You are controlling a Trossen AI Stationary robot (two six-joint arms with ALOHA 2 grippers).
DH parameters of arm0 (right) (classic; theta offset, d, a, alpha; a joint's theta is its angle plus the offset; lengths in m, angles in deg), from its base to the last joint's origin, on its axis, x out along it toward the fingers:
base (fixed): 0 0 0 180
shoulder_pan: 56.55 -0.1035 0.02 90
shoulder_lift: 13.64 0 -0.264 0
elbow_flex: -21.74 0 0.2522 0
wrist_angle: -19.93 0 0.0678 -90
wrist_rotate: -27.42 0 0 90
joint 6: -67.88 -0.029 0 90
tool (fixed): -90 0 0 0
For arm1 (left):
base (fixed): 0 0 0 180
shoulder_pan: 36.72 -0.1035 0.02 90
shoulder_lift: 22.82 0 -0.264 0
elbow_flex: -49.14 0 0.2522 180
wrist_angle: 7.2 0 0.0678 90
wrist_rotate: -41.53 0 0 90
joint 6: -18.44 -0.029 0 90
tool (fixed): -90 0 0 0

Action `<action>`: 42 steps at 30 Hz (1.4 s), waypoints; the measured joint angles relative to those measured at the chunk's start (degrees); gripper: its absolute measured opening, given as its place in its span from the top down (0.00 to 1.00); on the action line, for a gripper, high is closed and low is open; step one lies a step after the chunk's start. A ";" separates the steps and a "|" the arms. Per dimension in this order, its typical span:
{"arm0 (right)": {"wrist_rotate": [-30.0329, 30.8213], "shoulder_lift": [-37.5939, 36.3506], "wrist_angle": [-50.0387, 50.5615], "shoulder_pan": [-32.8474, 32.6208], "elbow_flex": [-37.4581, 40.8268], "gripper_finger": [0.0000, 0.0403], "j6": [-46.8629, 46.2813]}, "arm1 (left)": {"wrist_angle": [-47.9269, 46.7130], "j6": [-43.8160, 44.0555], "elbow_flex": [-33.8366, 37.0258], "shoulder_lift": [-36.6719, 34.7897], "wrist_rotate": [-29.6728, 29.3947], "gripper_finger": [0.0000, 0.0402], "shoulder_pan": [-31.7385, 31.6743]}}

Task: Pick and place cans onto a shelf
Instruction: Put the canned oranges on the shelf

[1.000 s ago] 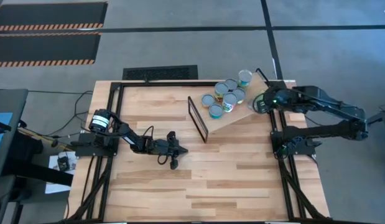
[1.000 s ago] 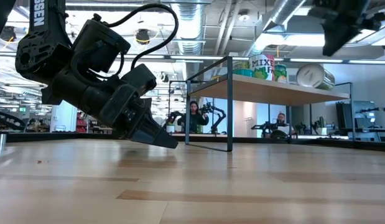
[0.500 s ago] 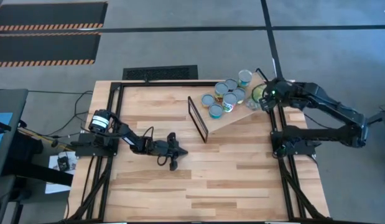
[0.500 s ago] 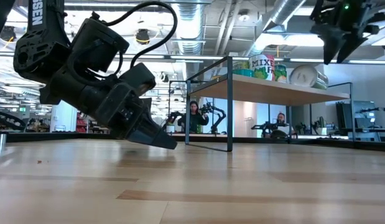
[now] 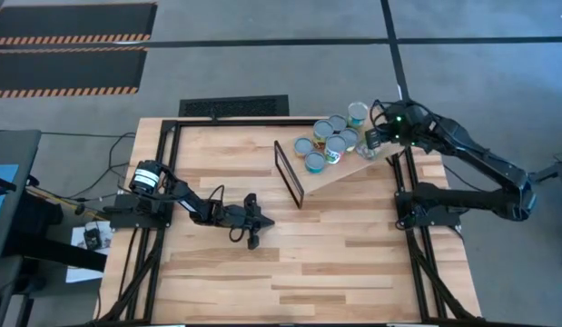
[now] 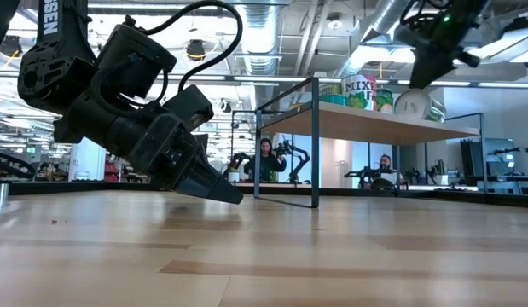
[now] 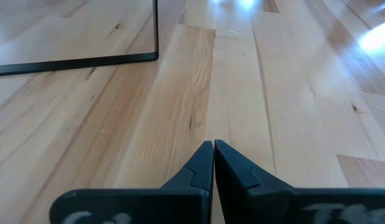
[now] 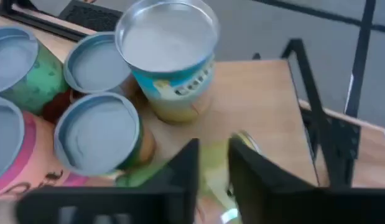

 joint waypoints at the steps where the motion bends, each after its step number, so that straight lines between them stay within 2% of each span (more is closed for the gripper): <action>1: -0.17 0.19 -1.09 -0.07 0.65 0.81 0.69 | 0.00 0.00 0.00 0.00 -0.02 1.00 0.00; 4: -1.56 1.76 -1.71 -0.13 1.92 0.94 2.37 | 0.00 0.00 0.00 0.00 -0.10 1.00 0.00; 6: -1.98 3.39 -0.67 -0.24 2.12 0.98 3.22 | 0.00 0.00 0.00 0.00 -0.10 1.00 0.00; 13: -4.40 5.14 4.32 -2.34 1.47 0.89 3.83 | -0.02 -0.02 0.00 0.00 -0.10 1.00 0.00; 19: -4.80 5.10 14.15 -5.33 -2.87 0.87 0.02 | -0.02 -0.04 0.00 0.00 -0.10 1.00 0.00; 23: -6.01 4.97 20.32 -10.11 -4.19 0.87 -3.69 | -0.02 -0.04 0.00 0.00 -0.08 1.00 0.00; 27: -6.32 3.75 20.00 -19.97 -1.91 0.90 -10.62 | -0.04 -0.07 0.00 0.00 -0.04 1.00 0.00; 30: -3.13 2.75 14.99 -30.27 1.12 0.95 -16.14 | -0.09 -0.41 0.00 0.00 0.51 1.00 0.00; 33: 2.69 2.03 8.08 -40.73 4.23 0.98 -21.09 | -0.28 -0.96 0.00 0.00 0.60 1.00 0.02; 36: 10.08 2.81 1.03 -50.32 6.86 0.96 -25.10 | -0.31 -1.01 0.00 0.00 0.56 1.00 0.00; 42: 23.68 9.06 -13.21 -65.17 15.19 0.98 -29.66 | -0.30 -1.05 0.00 0.00 -1.42 1.00 0.02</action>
